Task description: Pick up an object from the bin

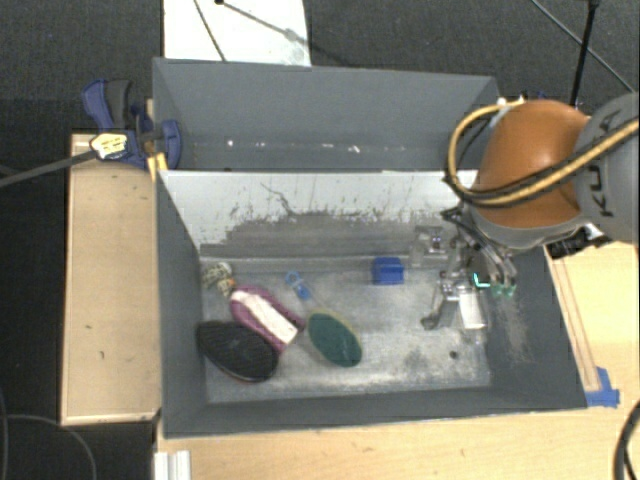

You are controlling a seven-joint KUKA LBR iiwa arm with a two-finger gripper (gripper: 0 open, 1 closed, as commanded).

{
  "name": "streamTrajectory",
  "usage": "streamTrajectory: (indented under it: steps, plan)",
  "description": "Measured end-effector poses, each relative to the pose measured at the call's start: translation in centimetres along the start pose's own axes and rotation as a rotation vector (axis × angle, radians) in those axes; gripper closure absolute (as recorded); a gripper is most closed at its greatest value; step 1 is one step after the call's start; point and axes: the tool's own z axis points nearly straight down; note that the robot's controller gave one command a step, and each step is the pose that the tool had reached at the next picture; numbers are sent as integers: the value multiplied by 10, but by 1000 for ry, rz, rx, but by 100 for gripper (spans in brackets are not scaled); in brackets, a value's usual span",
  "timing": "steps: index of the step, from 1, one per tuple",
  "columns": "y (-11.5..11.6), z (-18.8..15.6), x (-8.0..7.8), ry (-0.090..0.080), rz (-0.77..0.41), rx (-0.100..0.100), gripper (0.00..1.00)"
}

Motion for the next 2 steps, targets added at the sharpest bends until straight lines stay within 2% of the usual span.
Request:
streamTrajectory:
  steps: [1,2]
  plan:
    - [16,94,-33,-20,-40,2,0]
    - [16,89,-33,-22,-41,2,100]
